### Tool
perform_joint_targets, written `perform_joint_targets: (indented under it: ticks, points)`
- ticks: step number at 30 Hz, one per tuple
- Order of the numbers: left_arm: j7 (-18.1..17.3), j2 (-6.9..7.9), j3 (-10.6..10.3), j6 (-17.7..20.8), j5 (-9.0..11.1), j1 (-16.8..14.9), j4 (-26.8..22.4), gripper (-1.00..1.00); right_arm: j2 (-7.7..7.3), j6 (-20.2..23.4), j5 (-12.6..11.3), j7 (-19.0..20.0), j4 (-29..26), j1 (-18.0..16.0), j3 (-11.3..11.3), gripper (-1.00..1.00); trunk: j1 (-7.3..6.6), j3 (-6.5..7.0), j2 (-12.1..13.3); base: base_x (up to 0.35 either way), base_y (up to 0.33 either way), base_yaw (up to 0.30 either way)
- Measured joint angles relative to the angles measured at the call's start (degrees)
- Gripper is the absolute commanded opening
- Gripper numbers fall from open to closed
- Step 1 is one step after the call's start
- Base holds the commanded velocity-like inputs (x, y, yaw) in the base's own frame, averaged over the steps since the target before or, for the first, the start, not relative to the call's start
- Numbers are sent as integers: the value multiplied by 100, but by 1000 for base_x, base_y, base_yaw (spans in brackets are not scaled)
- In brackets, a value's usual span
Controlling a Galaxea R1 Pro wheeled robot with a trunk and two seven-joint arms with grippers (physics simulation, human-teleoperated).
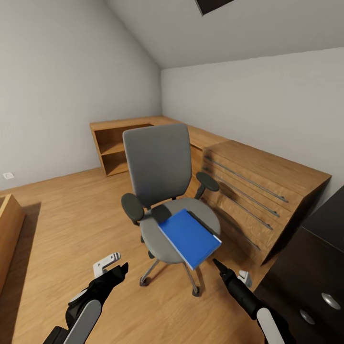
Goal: In the bedroom, organize the workspace by keeping the computer under the desk, ensuring the monitor is on the desk, placing the keyboard on the desk next to the monitor, placing the mouse on the desk next to the keyboard, moving the folder from the swivel chair onto the desk next to the mouse, stacking the notebook on top of the folder with the pen on top of the notebook, and positioning the swivel chair next to the desk.
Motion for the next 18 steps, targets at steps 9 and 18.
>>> perform_joint_targets:
  ticks: [9,18]
  points:
    - [6,0,-1,1,-15,0,-1,100,6,4,-44,-41,3,0,9,100,0,0,0,10,72,0]
    - [8,0,-1,-8,-29,0,-1,100,7,8,-46,-43,11,0,10,100,0,0,0,0,88,0]
